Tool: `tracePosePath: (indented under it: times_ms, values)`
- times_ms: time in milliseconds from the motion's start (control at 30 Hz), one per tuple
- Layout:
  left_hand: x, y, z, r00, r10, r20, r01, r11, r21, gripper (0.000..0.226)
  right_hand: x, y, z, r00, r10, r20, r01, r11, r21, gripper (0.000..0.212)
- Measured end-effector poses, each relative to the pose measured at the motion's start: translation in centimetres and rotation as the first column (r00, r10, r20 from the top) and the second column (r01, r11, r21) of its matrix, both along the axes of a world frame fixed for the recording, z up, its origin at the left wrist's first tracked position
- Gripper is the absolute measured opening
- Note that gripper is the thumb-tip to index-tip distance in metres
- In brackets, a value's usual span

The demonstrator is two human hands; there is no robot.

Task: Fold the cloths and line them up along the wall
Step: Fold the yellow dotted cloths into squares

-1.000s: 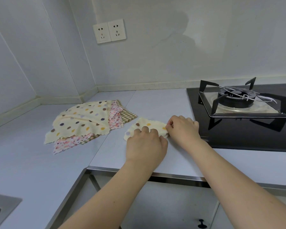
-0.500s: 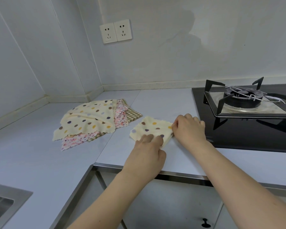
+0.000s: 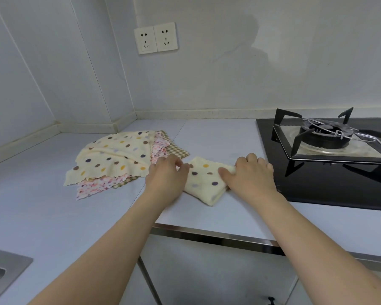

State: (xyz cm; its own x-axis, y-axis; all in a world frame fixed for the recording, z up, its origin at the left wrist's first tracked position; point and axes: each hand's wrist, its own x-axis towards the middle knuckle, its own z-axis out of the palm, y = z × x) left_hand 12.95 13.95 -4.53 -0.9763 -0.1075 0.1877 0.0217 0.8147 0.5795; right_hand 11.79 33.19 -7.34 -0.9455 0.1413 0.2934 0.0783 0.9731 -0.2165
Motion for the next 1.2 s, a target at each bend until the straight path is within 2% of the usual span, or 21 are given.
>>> tracePosePath:
  times_ms: [67,133,200,233,333,367,400,467,533,567,600,633,667,700,733,767,833,967,1067,1133,1200]
  values:
    - [-1.3,0.2,-0.3,0.990,0.017,0.140,0.012,0.978,-0.210,0.047,0.1,0.0,0.1,0.993,0.118,-0.003,-0.118,0.990,-0.076,0.032]
    - [-2.3,0.6,-0.3,0.979,-0.015,0.203,0.057,0.978,-0.202,0.043,0.1,0.3,0.3,0.980,0.193,-0.038,-0.197,0.954,-0.225,0.020]
    - [-3.0,0.9,-0.1,0.977,-0.038,0.210,0.059,0.994,-0.094,0.038,0.1,0.7,0.4,0.965,0.238,-0.111,-0.263,0.855,-0.448,0.013]
    - [-3.3,1.1,0.0,0.975,-0.038,0.221,0.051,0.997,-0.057,0.043,0.2,0.8,0.5,0.953,0.251,-0.173,-0.304,0.780,-0.547,0.013]
    - [-4.0,1.7,0.2,0.954,-0.080,0.289,0.048,0.992,0.116,0.085,0.5,0.3,0.8,0.898,0.273,-0.345,-0.439,0.531,-0.725,0.028]
    - [-3.9,2.0,0.2,0.949,-0.132,0.286,0.070,0.974,0.217,0.090,0.8,0.0,1.0,0.881,0.279,-0.383,-0.471,0.432,-0.769,0.033]
    - [-3.8,2.1,0.1,0.951,-0.186,0.248,0.094,0.936,0.340,0.087,1.1,-0.2,1.1,0.864,0.284,-0.415,-0.497,0.356,-0.791,0.038]
    - [-3.4,2.2,0.0,0.963,-0.244,0.113,0.145,0.826,0.544,0.065,1.7,-0.3,1.2,0.857,0.262,-0.444,-0.511,0.317,-0.799,0.044]
    - [-2.4,2.3,-0.1,0.964,-0.264,-0.031,0.228,0.762,0.606,0.044,2.1,-0.2,1.5,0.895,0.188,-0.403,-0.441,0.258,-0.859,0.051]
    - [-1.7,2.5,0.0,0.961,-0.263,-0.087,0.259,0.747,0.612,0.038,2.3,0.0,1.8,0.920,0.139,-0.366,-0.385,0.149,-0.911,0.053]
    - [-1.0,2.8,0.2,0.959,-0.251,-0.132,0.278,0.737,0.616,0.035,2.7,0.1,2.2,0.947,0.105,-0.305,-0.305,-0.015,-0.952,0.053]
    - [-0.2,3.3,0.6,0.958,-0.229,-0.170,0.285,0.738,0.611,0.034,3.1,0.3,2.8,0.971,0.102,-0.217,-0.194,-0.192,-0.962,0.046]
    - [0.4,3.7,1.0,0.957,-0.207,-0.201,0.288,0.742,0.606,0.033,3.6,0.4,3.4,0.980,0.149,-0.134,-0.077,-0.339,-0.938,0.030]
    - [1.1,4.2,1.4,0.953,-0.193,-0.233,0.297,0.747,0.595,0.030,4.2,0.4,4.0,0.977,0.207,-0.051,0.032,-0.376,-0.926,0.025]
    - [1.7,4.7,1.8,0.948,-0.184,-0.261,0.307,0.749,0.587,0.025,4.8,0.4,4.2,0.967,0.256,0.019,0.105,-0.327,-0.939,0.034]
    - [2.4,5.1,2.1,0.942,-0.183,-0.281,0.318,0.755,0.574,0.021,5.2,0.4,4.2,0.965,0.251,0.074,0.134,-0.231,-0.964,0.041]
    - [3.2,5.8,2.4,0.939,-0.177,-0.295,0.320,0.766,0.558,0.017,5.6,0.1,4.3,0.983,0.149,0.111,0.117,-0.030,-0.993,0.044]
    - [3.5,6.4,2.6,0.955,-0.128,-0.267,0.268,0.758,0.595,0.022,5.0,0.2,4.4,0.994,-0.045,-0.104,-0.090,0.238,-0.967,0.035]
    - [2.2,6.6,2.3,0.968,-0.101,-0.232,0.225,0.760,0.610,0.024,4.1,0.3,4.6,0.965,-0.104,-0.242,-0.170,0.452,-0.875,0.034]
    - [0.2,6.7,1.9,0.970,-0.087,-0.227,0.214,0.753,0.622,0.028,2.6,0.2,4.5,0.952,-0.115,-0.284,-0.181,0.537,-0.824,0.032]
    - [-2.5,6.8,1.3,0.974,-0.085,-0.211,0.201,0.757,0.622,0.026,0.3,0.3,4.0,0.950,-0.119,-0.290,-0.177,0.560,-0.810,0.030]
